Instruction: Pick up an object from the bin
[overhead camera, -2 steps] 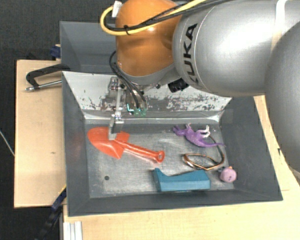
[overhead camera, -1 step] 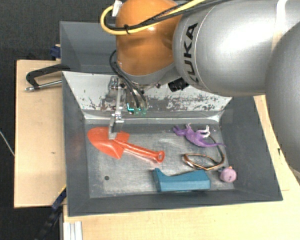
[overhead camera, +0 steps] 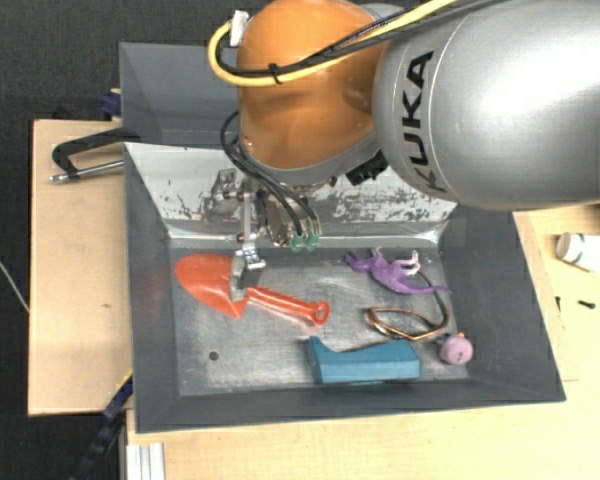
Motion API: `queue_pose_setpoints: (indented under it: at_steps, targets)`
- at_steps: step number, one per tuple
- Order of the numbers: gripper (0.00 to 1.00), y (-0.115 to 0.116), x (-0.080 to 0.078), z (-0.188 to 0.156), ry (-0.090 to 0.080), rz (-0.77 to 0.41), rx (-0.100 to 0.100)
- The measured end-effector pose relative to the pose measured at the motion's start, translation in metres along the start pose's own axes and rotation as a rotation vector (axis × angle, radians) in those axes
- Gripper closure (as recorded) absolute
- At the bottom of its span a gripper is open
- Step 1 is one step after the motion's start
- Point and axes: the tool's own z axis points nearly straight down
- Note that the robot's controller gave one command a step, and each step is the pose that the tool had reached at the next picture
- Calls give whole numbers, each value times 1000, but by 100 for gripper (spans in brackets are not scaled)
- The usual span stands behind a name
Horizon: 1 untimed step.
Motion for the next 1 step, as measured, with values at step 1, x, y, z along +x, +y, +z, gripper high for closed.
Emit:
queue_pose_setpoints:
  at_steps: [1]
  targets:
    - [0,-3,7,19,-20,-17,-4]
